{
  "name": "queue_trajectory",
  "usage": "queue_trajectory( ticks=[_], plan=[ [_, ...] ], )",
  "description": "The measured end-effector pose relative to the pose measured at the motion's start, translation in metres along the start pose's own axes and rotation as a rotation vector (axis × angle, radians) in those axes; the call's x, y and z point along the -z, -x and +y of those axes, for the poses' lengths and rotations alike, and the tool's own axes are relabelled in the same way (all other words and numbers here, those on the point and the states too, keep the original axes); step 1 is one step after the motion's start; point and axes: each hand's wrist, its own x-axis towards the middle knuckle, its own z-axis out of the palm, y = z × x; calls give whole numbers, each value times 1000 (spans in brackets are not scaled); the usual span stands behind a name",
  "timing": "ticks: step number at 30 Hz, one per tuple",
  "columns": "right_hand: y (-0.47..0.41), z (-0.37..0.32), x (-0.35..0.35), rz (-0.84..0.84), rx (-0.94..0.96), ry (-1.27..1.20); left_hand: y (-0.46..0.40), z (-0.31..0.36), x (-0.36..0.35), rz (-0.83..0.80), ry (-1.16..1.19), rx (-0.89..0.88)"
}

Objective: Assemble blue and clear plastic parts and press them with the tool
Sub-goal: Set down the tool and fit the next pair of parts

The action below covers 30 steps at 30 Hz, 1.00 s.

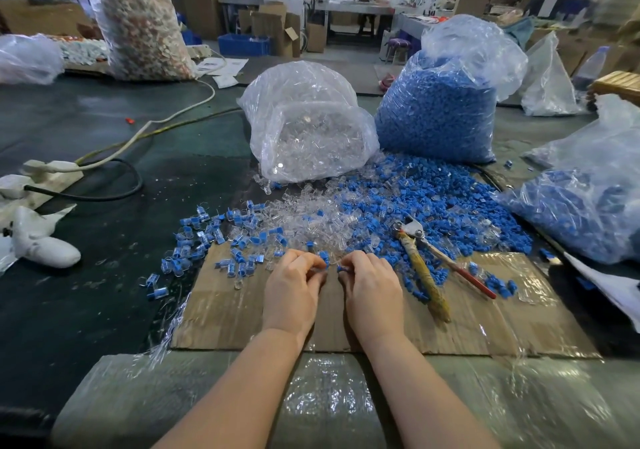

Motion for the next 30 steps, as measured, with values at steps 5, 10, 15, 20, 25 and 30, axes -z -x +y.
queue_trajectory(
  ticks=[5,10,15,20,25,30],
  plan=[
    [1,0,1,44,-5,-90,0,2,1,-4,-25,-46],
    [3,-1,1,69,-10,-125,0,1,2,-43,-6,-43],
    [4,-1,2,57,34,-149,0,2,3,-69,50,-38],
    [5,-1,3,70,30,-151,1,3,3,-58,38,-52],
    [5,0,2,91,-2,-178,-1,3,4,-17,83,-27],
    [5,0,3,72,15,-188,-2,0,3,-28,130,25]
  ],
)
